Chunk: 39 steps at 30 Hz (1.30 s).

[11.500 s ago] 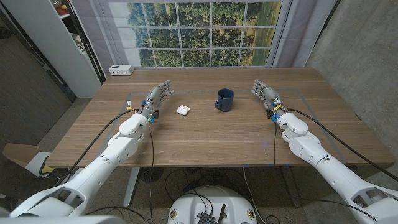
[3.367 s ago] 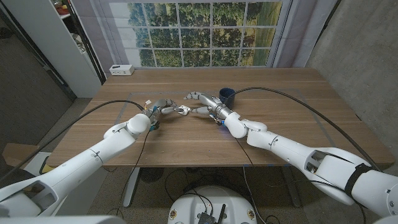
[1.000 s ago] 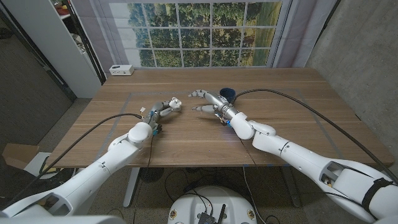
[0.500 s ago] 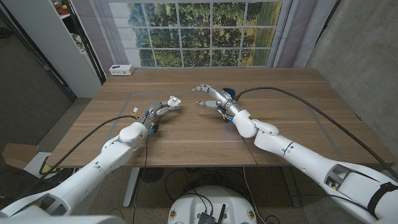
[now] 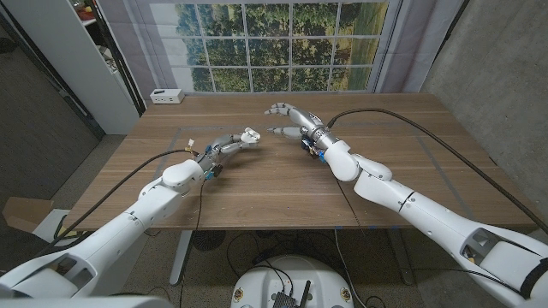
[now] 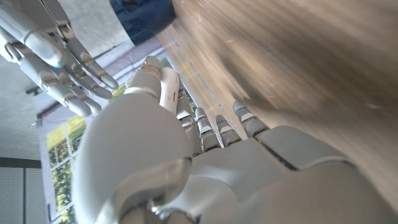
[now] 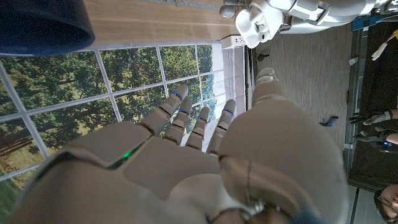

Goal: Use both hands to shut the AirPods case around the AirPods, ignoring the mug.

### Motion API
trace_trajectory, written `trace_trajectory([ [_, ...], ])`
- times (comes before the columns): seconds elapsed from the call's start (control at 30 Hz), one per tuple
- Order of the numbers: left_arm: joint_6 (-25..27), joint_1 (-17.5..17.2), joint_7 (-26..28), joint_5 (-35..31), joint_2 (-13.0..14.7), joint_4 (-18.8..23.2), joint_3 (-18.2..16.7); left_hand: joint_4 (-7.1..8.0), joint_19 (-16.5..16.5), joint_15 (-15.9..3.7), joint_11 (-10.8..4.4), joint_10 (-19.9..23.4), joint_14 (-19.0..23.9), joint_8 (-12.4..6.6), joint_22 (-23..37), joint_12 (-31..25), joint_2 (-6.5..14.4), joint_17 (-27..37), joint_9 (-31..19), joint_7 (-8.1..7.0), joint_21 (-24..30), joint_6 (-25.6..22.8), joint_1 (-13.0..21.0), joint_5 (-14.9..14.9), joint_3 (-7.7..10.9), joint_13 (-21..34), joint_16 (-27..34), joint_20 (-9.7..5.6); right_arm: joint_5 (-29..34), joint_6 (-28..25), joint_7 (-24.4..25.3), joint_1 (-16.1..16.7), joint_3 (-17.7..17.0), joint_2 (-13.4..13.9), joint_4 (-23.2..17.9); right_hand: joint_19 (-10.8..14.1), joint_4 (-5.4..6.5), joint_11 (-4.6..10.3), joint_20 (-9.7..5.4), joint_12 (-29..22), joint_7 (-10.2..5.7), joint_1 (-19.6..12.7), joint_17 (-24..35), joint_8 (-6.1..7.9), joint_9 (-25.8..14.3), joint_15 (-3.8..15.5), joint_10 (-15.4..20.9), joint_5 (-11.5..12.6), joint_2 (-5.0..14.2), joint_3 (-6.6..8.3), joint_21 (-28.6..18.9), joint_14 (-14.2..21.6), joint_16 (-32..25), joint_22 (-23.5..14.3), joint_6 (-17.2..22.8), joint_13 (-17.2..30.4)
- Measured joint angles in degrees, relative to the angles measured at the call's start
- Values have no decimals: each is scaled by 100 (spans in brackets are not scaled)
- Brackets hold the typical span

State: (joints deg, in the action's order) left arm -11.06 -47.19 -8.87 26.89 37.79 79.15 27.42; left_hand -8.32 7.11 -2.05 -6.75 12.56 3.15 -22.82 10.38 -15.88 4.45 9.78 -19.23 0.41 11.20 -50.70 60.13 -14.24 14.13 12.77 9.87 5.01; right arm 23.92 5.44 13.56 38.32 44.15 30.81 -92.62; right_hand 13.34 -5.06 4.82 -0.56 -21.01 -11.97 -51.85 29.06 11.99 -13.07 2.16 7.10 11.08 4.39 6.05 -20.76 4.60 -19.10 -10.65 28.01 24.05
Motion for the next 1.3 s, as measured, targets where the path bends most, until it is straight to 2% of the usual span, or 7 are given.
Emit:
trace_trajectory([
  [0.47,-521,288,-229,-178,-76,96,86,25,-26,0,-14,-14,-62,47,0,42,16,0,-6,-3,-1,-3,16,-61,-71,1,0,-21,-24,-182,-391,39,-124,106,-566,-146,71,-112,106,154,299,317,-268,1,31,-12,-112,0,-24,-117,158,-233,229,53,43,-101],
  [0.7,-603,343,-293,-236,-77,193,121,25,-88,10,-30,-30,-114,70,0,64,22,-1,-6,-8,-1,-5,52,-105,-119,-26,0,-18,-24,-284,-446,28,-179,93,-667,-208,65,-215,168,358,-10,475,-530,-59,63,-43,-214,0,23,-124,351,-263,419,54,-258,-225],
  [0.83,-630,362,-323,-272,-69,235,139,48,-107,20,-34,-34,-143,83,0,86,22,-1,-6,-9,-1,-5,52,-145,-142,-27,0,0,-19,-338,-481,-14,-191,68,-689,-208,41,-215,168,409,553,560,-620,-78,89,-17,-214,0,32,-148,404,-290,470,54,-366,-277],
  [0.97,-646,378,-352,-292,-66,267,156,52,-107,20,-59,-59,-143,89,0,86,22,-1,-6,-9,-1,-6,52,-151,-146,-26,0,0,-10,-390,-512,-45,-193,47,-691,-196,41,-245,180,455,579,594,-658,-78,111,-40,-244,0,21,-148,434,-313,490,53,-380,-282],
  [1.03,-646,381,-352,-292,-64,280,161,72,-107,20,-59,-59,-143,90,1,86,22,-1,-7,-9,-2,-6,52,-167,-166,-26,0,0,-6,-420,-528,-45,-193,47,-691,-166,25,-246,209,520,308,661,-751,-78,111,-47,-244,0,88,-138,534,-320,515,53,-370,-335],
  [1.17,-693,381,-386,-312,-58,308,163,57,-107,20,-60,-59,-143,91,1,86,22,-2,-7,-10,-2,-5,52,-174,-182,-26,0,0,-1,-493,-559,-100,-186,5,-694,-164,-27,-279,211,576,710,709,-882,-46,137,-48,-210,0,91,-144,644,-320,534,53,-214,-408],
  [1.3,-710,378,-387,-314,-43,344,163,81,-107,20,-59,-59,-143,92,1,86,-9,-2,-7,-24,-2,-19,83,-189,-206,-26,0,0,9,-573,-576,-115,-169,-9,-704,-135,-49,-342,240,576,894,731,-914,-1,151,-43,-147,0,113,-121,668,-316,534,52,-57,-412],
])
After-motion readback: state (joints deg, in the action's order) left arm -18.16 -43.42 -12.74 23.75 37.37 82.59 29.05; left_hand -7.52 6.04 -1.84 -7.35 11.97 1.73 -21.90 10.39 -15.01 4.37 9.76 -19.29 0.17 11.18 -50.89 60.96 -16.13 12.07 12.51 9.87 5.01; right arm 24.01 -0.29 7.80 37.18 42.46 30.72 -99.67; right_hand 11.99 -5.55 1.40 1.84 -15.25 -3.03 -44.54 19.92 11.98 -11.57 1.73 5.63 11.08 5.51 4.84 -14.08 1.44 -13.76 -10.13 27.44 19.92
